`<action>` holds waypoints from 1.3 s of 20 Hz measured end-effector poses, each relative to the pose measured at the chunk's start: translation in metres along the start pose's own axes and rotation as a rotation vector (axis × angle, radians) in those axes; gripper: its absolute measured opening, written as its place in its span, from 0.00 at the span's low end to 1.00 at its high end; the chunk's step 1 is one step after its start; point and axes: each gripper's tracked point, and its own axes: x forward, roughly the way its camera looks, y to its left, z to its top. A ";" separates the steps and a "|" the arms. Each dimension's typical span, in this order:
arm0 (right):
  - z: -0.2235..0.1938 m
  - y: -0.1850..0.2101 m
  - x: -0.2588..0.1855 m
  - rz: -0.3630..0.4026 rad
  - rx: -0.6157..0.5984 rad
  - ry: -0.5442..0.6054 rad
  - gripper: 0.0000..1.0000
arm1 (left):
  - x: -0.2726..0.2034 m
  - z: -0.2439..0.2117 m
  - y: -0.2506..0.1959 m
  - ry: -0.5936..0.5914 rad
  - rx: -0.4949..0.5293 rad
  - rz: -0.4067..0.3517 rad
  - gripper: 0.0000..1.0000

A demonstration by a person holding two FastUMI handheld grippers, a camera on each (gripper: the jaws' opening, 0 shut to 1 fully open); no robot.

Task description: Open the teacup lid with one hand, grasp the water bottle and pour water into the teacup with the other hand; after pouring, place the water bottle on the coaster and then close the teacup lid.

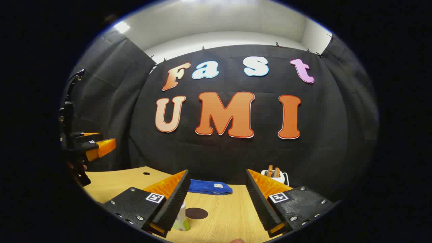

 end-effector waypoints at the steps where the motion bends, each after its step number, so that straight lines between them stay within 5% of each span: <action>1: 0.001 0.001 -0.001 0.001 -0.004 -0.003 0.97 | 0.000 0.001 0.001 -0.002 -0.004 0.002 0.96; 18: -0.017 0.017 -0.002 0.049 -0.025 0.024 1.00 | 0.001 0.000 -0.002 -0.017 -0.014 -0.028 0.96; 26: -0.033 0.027 -0.003 0.091 0.003 0.042 0.98 | -0.001 -0.050 -0.017 0.083 0.020 -0.091 0.96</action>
